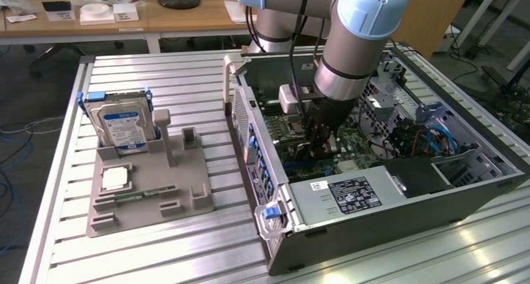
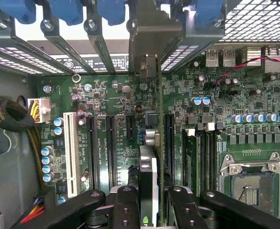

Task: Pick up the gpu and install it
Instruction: 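Insert the gpu into the slot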

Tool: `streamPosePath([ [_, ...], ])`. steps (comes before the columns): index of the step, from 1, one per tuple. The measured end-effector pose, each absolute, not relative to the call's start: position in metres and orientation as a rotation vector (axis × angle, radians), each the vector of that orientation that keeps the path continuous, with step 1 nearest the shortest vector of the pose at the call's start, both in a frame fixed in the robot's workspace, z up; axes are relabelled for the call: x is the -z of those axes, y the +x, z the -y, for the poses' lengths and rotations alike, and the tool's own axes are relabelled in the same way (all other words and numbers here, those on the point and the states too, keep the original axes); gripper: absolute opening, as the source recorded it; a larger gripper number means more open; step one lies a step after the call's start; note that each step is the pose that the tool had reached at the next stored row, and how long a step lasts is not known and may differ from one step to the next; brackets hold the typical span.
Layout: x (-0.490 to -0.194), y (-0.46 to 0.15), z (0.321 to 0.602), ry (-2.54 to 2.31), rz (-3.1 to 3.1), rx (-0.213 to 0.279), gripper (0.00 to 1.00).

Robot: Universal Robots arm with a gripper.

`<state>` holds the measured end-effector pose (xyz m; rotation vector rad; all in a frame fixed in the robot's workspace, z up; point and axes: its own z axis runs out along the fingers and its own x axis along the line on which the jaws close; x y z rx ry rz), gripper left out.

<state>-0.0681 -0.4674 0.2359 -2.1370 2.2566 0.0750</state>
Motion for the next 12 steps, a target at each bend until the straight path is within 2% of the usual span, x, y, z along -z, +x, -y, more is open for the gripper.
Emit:
streamPosePath([
  [12, -0.2306, -0.0682, 0.4673, -2.144, -2.251, -0.076, 0.28],
])
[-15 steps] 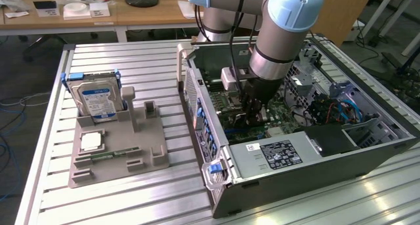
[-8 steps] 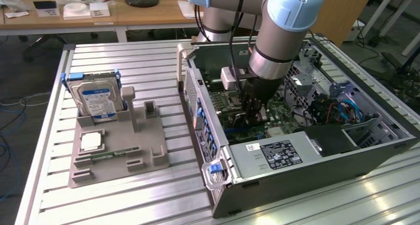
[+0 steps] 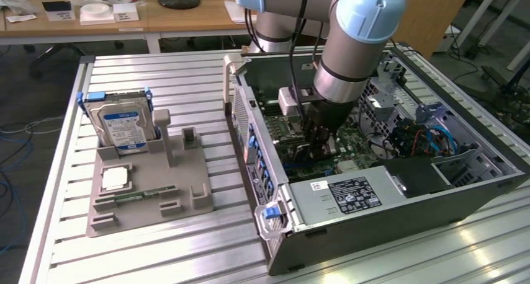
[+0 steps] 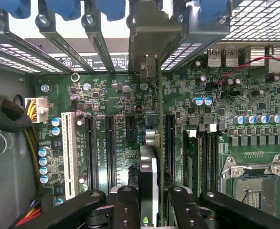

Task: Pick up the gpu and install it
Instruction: 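Insert the gpu into the slot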

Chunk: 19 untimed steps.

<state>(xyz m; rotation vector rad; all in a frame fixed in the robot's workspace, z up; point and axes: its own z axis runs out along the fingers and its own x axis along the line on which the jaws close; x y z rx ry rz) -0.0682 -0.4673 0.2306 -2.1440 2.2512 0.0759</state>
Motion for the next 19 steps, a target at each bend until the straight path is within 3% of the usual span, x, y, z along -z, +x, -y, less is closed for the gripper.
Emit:
streamPosePath([
  [19, -0.2249, -0.0683, 0.4673, -2.148, -2.252, -0.08, 0.28],
])
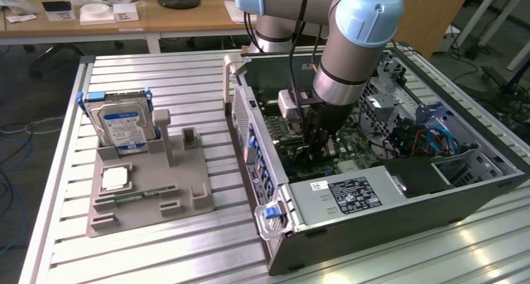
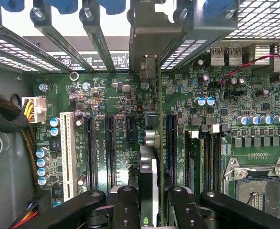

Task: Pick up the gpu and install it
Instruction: 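Insert the gpu into the slot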

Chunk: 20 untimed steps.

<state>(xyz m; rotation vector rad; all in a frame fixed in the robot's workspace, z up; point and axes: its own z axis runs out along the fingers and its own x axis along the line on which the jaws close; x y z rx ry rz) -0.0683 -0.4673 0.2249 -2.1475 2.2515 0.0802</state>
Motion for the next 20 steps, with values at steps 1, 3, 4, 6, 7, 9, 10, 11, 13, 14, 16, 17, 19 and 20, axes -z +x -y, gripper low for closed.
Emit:
streamPosePath([
  [1, -0.2249, -0.0683, 0.4673, -2.148, -2.251, -0.08, 0.28],
  [3, -0.2249, -0.0683, 0.4673, -2.147, -2.252, -0.08, 0.28],
  [4, -0.2249, -0.0683, 0.4673, -2.147, -2.252, -0.08, 0.28],
  [6, -0.2249, -0.0683, 0.4671, -2.148, -2.251, -0.08, 0.28],
  [7, -0.2249, -0.0683, 0.4669, -2.148, -2.252, -0.08, 0.28],
  [9, -0.225, -0.0683, 0.4663, -2.148, -2.252, -0.08, 0.28],
  [10, -0.225, -0.0683, 0.4661, -2.148, -2.252, -0.079, 0.28],
  [11, -0.225, -0.0683, 0.4659, -2.148, -2.252, -0.079, 0.28],
  [13, -0.225, -0.0683, 0.4659, -2.148, -2.252, -0.079, 0.28],
  [14, -0.2249, -0.0683, 0.4657, -2.148, -2.252, -0.079, 0.28],
  [16, -0.225, -0.0683, 0.4652, -2.149, -2.253, -0.078, 0.28],
  [17, -0.225, -0.0684, 0.465, -2.149, -2.253, -0.078, 0.28],
  [19, -0.225, -0.0683, 0.4649, -2.149, -2.253, -0.078, 0.28],
  [20, -0.2249, -0.0683, 0.4648, -2.149, -2.253, -0.078, 0.28],
])
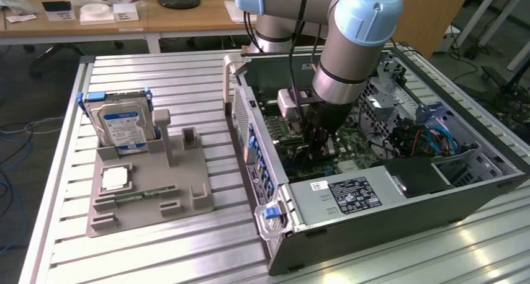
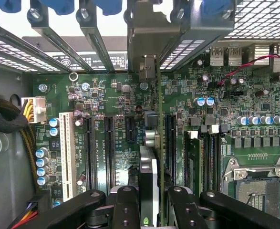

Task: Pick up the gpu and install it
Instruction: 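Insert the gpu into the slot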

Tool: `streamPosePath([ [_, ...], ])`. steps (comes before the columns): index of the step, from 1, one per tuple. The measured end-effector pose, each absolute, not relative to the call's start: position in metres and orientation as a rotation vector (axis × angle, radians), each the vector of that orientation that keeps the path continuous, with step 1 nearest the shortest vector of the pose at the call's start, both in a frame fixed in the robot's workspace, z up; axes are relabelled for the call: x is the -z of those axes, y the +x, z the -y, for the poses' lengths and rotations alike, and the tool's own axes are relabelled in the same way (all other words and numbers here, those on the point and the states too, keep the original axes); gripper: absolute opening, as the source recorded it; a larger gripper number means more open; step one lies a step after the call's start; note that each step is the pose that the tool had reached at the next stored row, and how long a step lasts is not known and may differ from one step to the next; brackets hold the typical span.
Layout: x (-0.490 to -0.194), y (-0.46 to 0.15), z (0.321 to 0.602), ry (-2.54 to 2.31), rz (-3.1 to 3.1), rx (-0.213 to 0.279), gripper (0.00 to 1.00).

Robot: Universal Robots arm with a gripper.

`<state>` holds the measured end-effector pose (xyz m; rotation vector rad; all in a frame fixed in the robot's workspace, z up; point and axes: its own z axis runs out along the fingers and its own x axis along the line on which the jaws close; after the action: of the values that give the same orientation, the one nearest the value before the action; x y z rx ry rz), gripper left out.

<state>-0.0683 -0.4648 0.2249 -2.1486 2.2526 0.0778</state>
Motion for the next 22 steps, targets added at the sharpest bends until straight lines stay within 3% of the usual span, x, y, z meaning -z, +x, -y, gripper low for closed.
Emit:
streamPosePath([
  [22, -0.215, -0.068, 0.465, -2.149, -2.254, -0.088, 0.28],
])
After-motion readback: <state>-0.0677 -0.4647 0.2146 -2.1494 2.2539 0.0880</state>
